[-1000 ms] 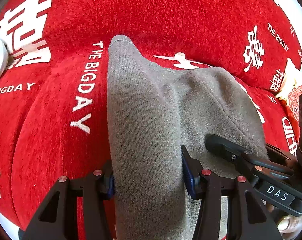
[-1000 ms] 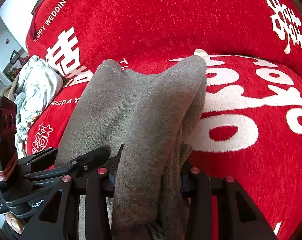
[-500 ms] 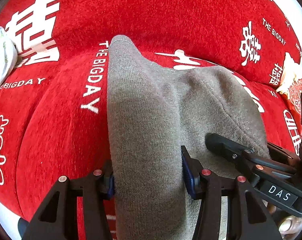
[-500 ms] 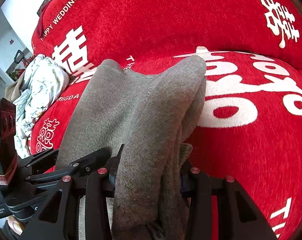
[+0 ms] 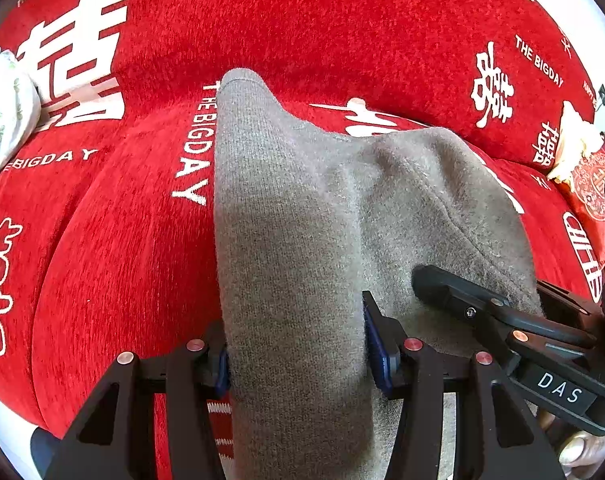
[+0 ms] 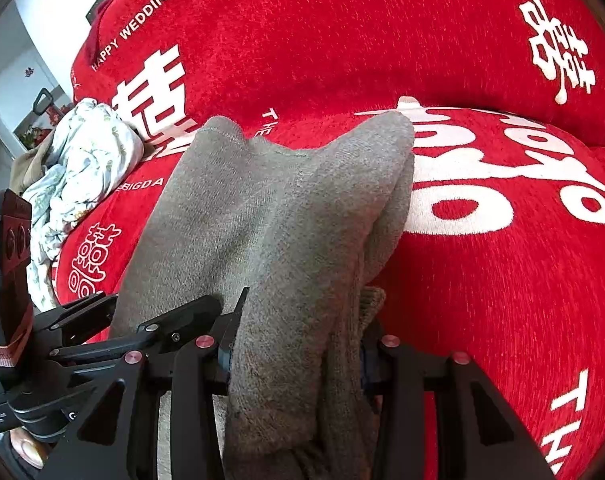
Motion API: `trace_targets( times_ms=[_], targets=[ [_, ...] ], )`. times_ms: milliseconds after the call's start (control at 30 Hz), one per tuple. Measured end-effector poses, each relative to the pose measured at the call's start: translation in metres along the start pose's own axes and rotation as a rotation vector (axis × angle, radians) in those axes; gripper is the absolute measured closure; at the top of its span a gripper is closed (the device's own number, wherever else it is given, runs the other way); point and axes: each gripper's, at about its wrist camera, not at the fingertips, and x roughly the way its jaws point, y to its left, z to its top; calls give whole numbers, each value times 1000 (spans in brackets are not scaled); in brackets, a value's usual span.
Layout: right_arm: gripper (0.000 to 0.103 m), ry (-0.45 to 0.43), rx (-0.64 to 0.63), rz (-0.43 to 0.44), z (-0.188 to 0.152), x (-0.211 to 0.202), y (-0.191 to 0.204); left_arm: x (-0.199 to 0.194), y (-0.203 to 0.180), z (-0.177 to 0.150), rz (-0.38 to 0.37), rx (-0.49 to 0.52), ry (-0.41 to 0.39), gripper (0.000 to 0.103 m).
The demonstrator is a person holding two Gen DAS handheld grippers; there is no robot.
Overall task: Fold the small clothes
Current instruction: 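Hold the sweater edge pinched with both grippers side by side, then lay the sweater edge flat and open both grippers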
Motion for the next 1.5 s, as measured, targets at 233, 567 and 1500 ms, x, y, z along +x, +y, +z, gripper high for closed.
trace_targets(
  times_ms=[233,567,1500],
  targets=[
    [59,-4,7,2,-7,2,-5,2,0,-7,1,20,-21,49],
    [55,-11,46,55,-15,12,-25,6,6,-12,-27,12,-37,43],
    [27,14,180,192,42,26,-48,21,28,40,253,-2,35,11]
  ],
)
